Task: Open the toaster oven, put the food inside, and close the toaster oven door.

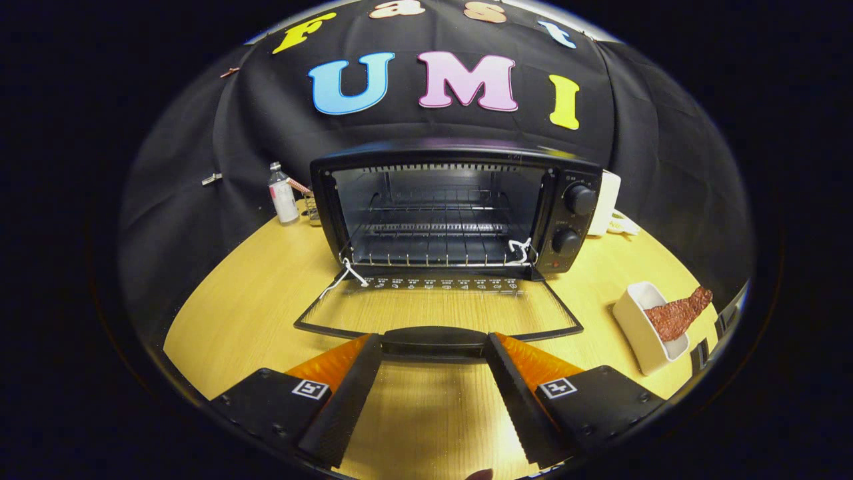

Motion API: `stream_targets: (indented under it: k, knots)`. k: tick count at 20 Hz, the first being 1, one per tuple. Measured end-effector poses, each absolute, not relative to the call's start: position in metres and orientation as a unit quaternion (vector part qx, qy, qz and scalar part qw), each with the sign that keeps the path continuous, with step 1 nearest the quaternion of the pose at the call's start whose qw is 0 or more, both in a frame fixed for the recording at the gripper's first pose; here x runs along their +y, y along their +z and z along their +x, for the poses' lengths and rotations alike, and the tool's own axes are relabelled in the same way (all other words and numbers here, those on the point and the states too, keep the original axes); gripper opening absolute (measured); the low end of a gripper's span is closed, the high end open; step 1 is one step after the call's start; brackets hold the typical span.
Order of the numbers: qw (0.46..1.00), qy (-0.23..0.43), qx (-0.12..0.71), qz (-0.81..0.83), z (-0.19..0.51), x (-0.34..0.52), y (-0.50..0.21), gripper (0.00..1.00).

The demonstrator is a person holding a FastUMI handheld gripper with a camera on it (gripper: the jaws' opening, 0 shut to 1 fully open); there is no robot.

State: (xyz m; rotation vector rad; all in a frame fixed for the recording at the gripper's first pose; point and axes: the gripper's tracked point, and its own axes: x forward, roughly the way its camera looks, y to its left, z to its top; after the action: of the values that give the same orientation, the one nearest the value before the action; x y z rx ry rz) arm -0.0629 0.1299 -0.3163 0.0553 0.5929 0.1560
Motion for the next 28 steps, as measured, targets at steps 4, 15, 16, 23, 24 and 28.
stream_targets:
  k: [4, 15, 16, 23, 24, 28]
  knots:
    - [0.947, 0.092, 0.309, 0.007, -0.071, 0.132, -0.33, 0.98]
    - [0.954, 0.138, 0.264, 0.024, -0.086, 0.126, -0.277, 0.98]
    - [0.957, 0.139, 0.252, 0.028, -0.088, 0.118, -0.265, 0.98]
    - [0.98, 0.068, 0.176, 0.059, -0.088, -0.015, -0.202, 0.98]
    - [0.982, 0.051, 0.171, 0.058, -0.088, -0.038, -0.2, 0.98]
    - [0.984, -0.01, 0.166, 0.062, -0.087, -0.116, -0.211, 0.96]
